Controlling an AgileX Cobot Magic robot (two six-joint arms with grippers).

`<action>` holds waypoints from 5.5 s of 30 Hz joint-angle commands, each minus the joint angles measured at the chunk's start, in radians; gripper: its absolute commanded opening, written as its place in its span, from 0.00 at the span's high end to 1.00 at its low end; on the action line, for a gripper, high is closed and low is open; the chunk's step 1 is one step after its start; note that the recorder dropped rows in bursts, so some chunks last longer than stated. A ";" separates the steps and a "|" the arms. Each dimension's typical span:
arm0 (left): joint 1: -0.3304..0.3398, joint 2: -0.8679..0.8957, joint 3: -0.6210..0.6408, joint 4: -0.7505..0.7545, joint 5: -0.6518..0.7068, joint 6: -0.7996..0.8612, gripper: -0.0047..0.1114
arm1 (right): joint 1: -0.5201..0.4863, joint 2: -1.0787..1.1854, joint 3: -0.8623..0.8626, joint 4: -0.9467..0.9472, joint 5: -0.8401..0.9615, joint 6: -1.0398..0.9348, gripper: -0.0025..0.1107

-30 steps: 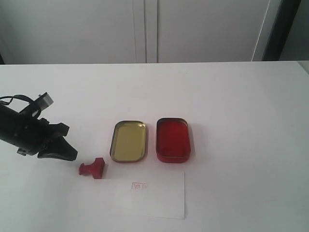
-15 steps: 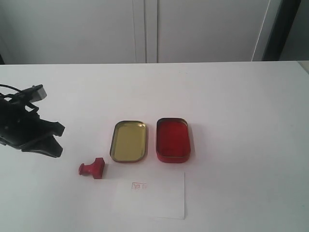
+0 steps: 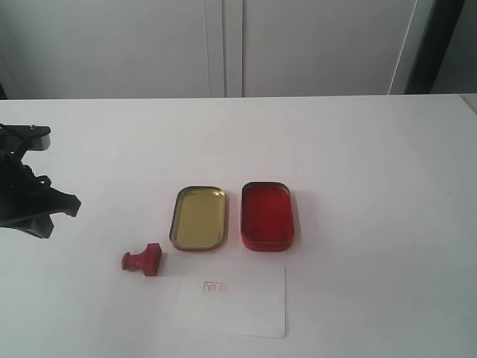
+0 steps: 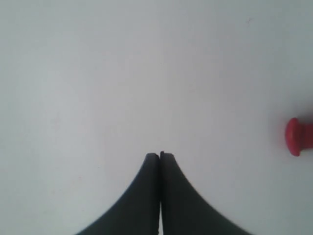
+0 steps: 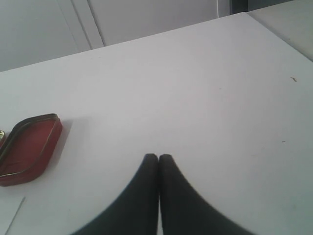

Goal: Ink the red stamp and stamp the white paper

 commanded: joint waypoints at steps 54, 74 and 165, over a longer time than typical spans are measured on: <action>0.241 -1.072 0.670 0.020 -0.218 -0.019 0.96 | 0.004 -0.005 0.001 -0.007 -0.011 0.022 0.98; 0.305 -1.610 0.960 0.012 -0.223 -0.015 0.96 | 0.004 -0.005 0.001 -0.007 -0.011 0.022 0.98; 0.232 -1.610 0.960 0.012 -0.222 -0.015 0.96 | 0.015 -0.005 0.001 -0.007 -0.013 0.022 0.98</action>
